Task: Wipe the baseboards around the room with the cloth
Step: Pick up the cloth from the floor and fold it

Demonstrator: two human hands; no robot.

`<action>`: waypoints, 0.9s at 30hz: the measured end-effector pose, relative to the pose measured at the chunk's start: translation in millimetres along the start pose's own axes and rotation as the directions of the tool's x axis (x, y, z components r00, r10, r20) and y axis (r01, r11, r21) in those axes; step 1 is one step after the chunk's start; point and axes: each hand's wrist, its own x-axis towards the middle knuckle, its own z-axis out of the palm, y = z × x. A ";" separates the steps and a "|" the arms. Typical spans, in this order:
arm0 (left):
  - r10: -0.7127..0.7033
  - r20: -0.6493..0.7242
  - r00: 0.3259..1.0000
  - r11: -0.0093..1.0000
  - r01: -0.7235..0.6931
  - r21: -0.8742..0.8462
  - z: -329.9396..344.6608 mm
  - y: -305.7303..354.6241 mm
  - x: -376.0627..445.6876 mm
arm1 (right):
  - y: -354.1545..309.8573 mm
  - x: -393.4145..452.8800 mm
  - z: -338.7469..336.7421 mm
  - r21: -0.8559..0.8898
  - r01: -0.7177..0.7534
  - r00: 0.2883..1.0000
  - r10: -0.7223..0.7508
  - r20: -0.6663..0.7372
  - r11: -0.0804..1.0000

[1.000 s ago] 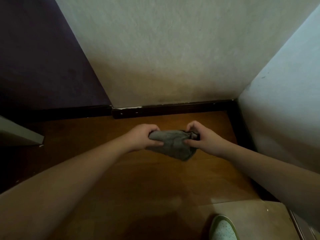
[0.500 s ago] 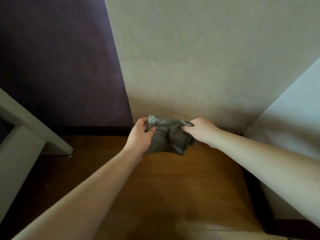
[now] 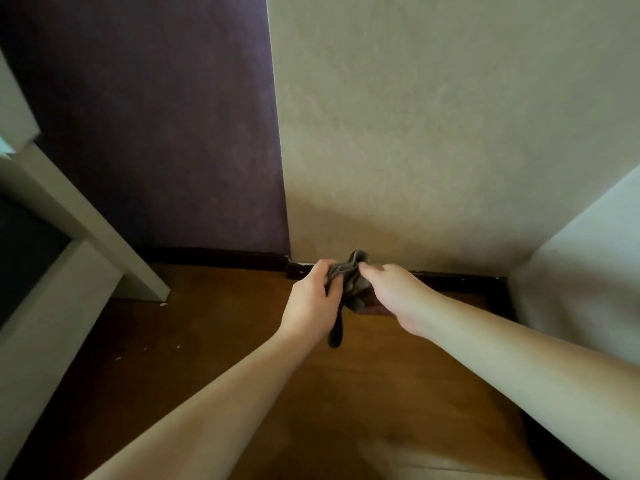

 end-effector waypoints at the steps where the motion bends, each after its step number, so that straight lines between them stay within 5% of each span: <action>1: 0.017 0.008 1.000 1.000 -0.017 0.017 1.0 -0.5 -0.6 | -1.4 -0.8 0.7 0.059 -0.004 1.000 0.002 0.023 0.998; 6: 0.046 0.130 0.990 0.999 -0.043 -0.028 2.4 -4.5 3.5 | -5.7 -4.4 -6.0 0.418 0.015 0.953 -0.140 0.268 0.908; 10: 0.071 0.090 0.993 0.994 -0.063 -0.092 -10.3 -14.2 14.0 | 5.1 0.0 -16.9 0.289 0.159 0.814 -0.291 0.502 0.944; 13: -0.018 -0.016 1.000 0.987 0.015 -0.160 -28.1 -19.3 23.0 | 10.4 8.3 -22.6 0.083 0.313 0.872 -0.320 0.370 0.946; 16: -0.081 0.103 0.991 0.927 0.113 -0.358 -40.5 -17.5 25.4 | 16.6 17.8 -29.4 -0.087 0.263 0.956 -0.247 0.155 0.961; 21: -0.023 0.288 0.957 0.818 0.184 -0.545 -44.1 -7.5 18.9 | 29.4 17.8 -22.2 -0.179 0.328 0.882 -0.233 0.409 0.927; 27: -0.118 0.306 0.945 0.701 0.298 -0.648 -43.5 -9.8 14.8 | 26.8 11.1 -12.7 -0.027 0.370 0.889 -0.345 0.299 0.929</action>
